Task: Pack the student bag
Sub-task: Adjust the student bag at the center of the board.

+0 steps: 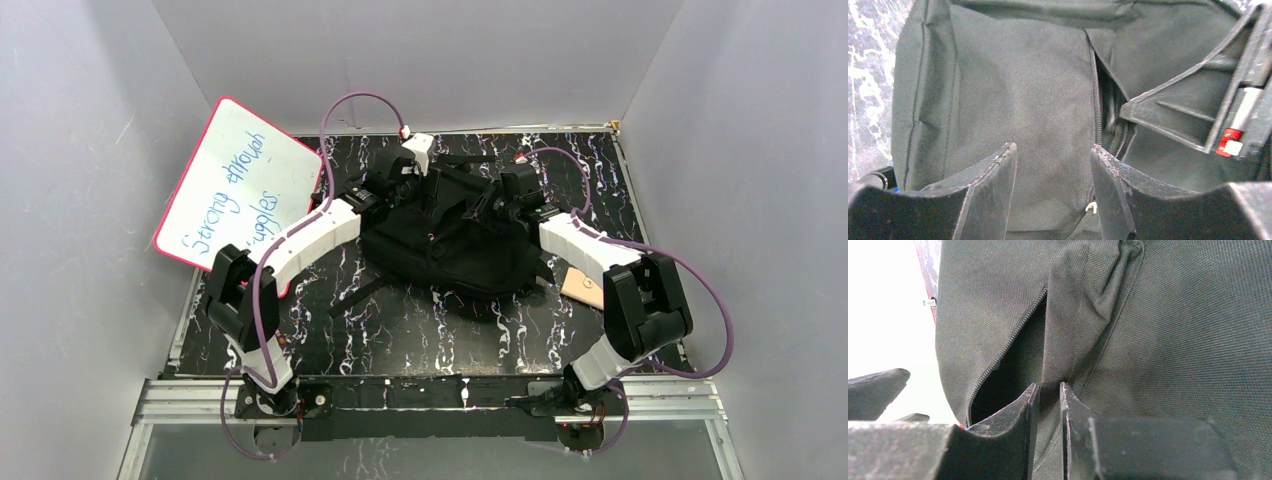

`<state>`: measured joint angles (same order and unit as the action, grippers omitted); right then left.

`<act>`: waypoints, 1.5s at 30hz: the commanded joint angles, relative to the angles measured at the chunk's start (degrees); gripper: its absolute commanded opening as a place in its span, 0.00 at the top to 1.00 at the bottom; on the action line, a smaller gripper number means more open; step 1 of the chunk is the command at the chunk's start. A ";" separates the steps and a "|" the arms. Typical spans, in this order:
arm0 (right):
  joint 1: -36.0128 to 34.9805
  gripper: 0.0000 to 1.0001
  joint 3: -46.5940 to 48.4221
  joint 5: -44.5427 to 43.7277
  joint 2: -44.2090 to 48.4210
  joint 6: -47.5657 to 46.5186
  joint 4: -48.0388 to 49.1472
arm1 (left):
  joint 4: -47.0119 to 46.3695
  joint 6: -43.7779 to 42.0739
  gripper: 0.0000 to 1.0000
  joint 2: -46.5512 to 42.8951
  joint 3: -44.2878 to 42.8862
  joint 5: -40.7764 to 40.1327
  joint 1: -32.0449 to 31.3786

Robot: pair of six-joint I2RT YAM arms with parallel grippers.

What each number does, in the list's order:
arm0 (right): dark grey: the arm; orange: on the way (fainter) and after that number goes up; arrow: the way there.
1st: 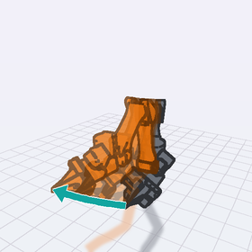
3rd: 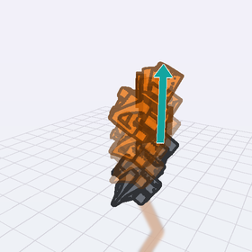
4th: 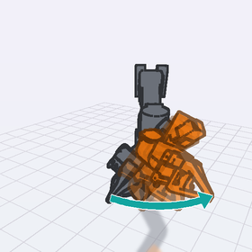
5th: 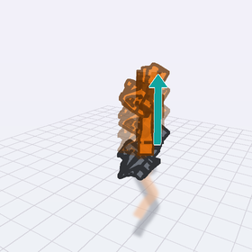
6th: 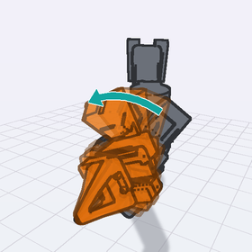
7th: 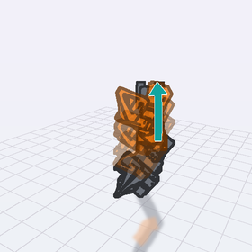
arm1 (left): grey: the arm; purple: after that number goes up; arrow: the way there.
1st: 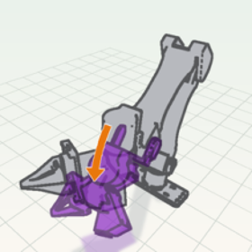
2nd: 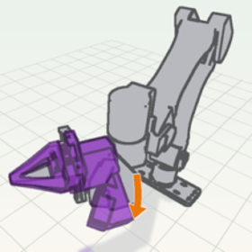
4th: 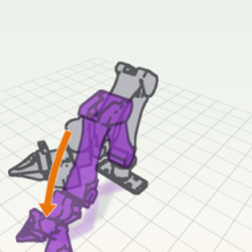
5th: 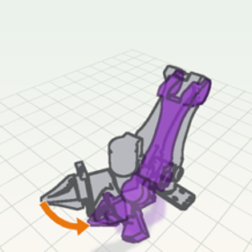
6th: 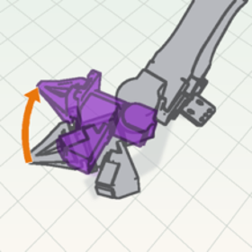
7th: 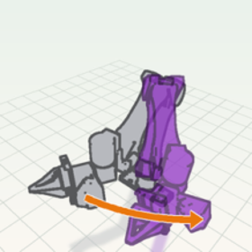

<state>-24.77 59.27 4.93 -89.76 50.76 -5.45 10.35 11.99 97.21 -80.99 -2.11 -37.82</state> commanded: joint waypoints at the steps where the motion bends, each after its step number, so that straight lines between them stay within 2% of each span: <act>1: 0.07 0.75 2.04 0.44 1.51 -0.78 2.25 | 1.67 -1.02 0.49 1.98 -1.76 1.07 0.23; 8: 0.03 0.93 2.65 2.84 3.45 -1.24 3.99 | 2.37 -1.13 0.62 4.13 -2.47 3.86 0.26; 15: 0.07 0.99 4.10 6.15 4.70 -1.44 6.61 | 3.50 -1.24 0.69 7.15 -3.42 5.23 -0.59; 29: 0.30 1.00 6.83 7.46 6.05 -3.76 7.01 | 4.40 -1.19 0.68 9.09 -4.33 5.25 -1.79; 35: 0.34 1.00 8.49 6.91 5.73 -7.58 2.85 | 4.16 -1.95 0.67 4.15 -3.90 3.55 -1.75; 38: 0.34 0.88 8.31 3.62 8.03 -10.06 -0.60 | 3.46 -3.13 0.60 -0.36 -3.07 -0.02 -1.72; 41: 0.34 0.71 7.60 -3.11 12.16 -13.16 -5.06 | 1.93 -4.46 0.48 -4.62 -1.35 -3.81 -1.73; 45: 0.27 0.50 5.70 -13.36 19.14 -15.82 -14.03 | 1.56 -5.47 0.39 -7.52 0.06 -7.72 -0.75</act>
<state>-24.73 63.96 2.72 -78.56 39.38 -12.43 13.26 8.47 95.04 -82.41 -4.16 -39.22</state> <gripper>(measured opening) 0.436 0.576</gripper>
